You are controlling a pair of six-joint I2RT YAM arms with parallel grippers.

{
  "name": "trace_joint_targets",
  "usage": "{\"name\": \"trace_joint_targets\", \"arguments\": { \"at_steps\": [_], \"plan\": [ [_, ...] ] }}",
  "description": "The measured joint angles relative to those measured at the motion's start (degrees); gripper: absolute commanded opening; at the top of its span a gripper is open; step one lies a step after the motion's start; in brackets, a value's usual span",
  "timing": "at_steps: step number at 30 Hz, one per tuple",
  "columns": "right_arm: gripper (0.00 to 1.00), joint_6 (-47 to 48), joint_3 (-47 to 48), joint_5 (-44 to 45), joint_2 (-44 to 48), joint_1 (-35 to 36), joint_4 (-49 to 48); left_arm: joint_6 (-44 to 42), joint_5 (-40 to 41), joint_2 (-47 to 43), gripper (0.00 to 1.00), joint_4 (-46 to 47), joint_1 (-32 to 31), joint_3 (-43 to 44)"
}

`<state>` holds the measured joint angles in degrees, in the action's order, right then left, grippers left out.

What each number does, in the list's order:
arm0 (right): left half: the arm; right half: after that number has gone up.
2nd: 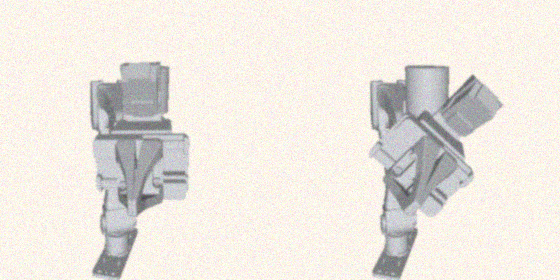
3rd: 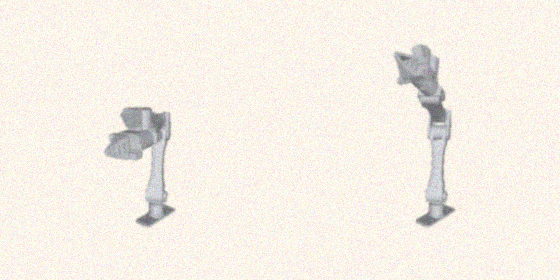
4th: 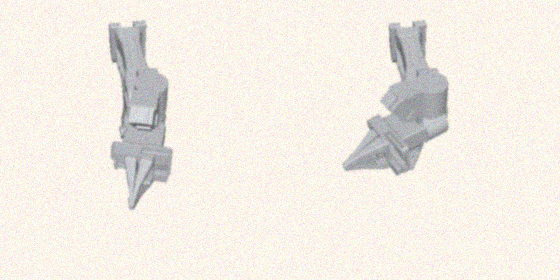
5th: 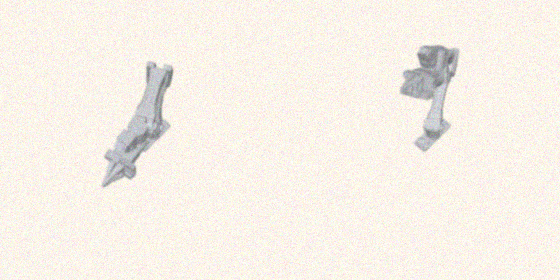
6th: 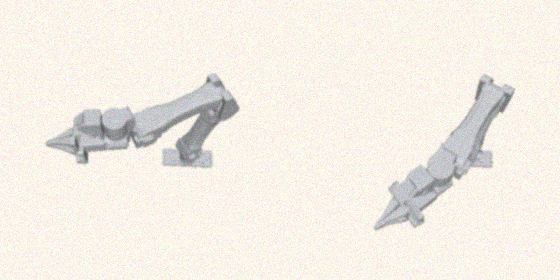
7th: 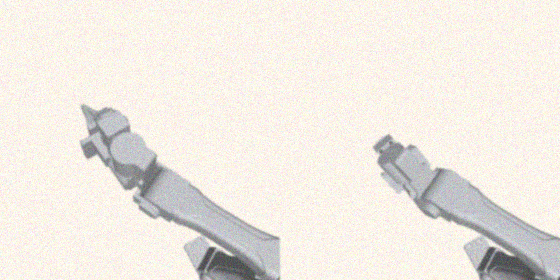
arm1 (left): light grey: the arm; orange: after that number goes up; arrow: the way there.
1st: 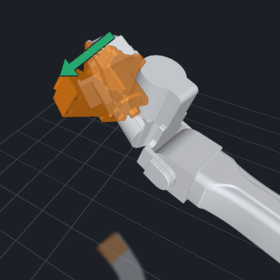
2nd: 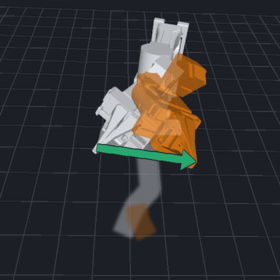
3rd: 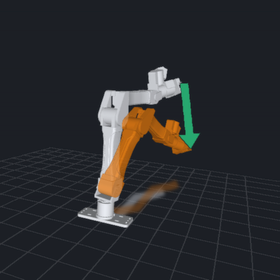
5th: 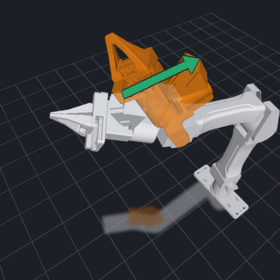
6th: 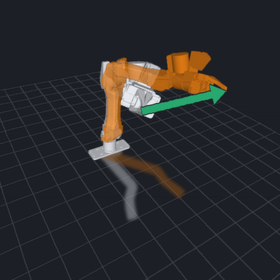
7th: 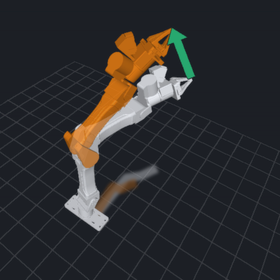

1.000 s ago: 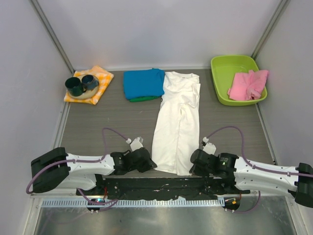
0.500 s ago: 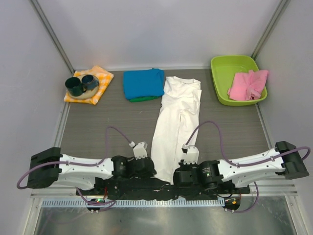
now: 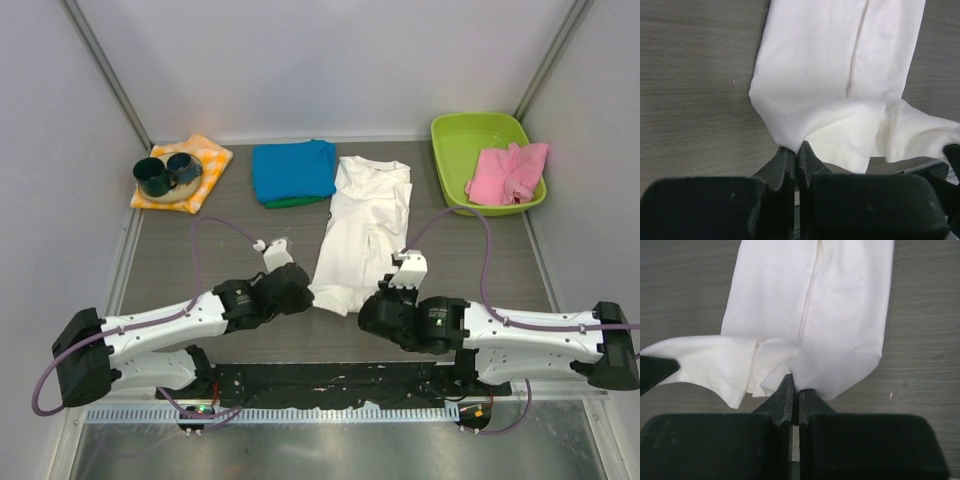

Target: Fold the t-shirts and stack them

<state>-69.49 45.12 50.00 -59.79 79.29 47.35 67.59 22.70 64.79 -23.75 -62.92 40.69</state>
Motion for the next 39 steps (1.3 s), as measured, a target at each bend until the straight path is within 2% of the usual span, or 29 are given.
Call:
{"name": "trace_joint_targets", "arguments": {
  "at_steps": [7,14,20,28,39],
  "plan": [
    [0.01,12.04,-1.73,0.83,4.04,-14.34,-8.22,-6.97,-4.81,8.7,0.0,4.7,8.96,5.99],
    [0.01,18.67,-4.28,-1.49,2.56,-21.68,-15.39,-11.21,-9.25,22.38,0.0,9.62,10.6,16.46],
    [0.01,22.67,-6.71,-4.42,1.57,-29.77,-21.11,-12.79,-12.28,27.21,0.0,11.17,13.55,20.76],
    [0.01,27.41,-6.88,-11.26,-5.25,-40.28,-29.59,-14.1,-14.84,29.27,0.0,11.74,19.85,23.93],
    [0.01,30.99,-3.78,-19.89,-16.81,-48.83,-38.14,-14.29,-20.44,38.62,0.0,15.23,25.57,27.93]
  ]
}}
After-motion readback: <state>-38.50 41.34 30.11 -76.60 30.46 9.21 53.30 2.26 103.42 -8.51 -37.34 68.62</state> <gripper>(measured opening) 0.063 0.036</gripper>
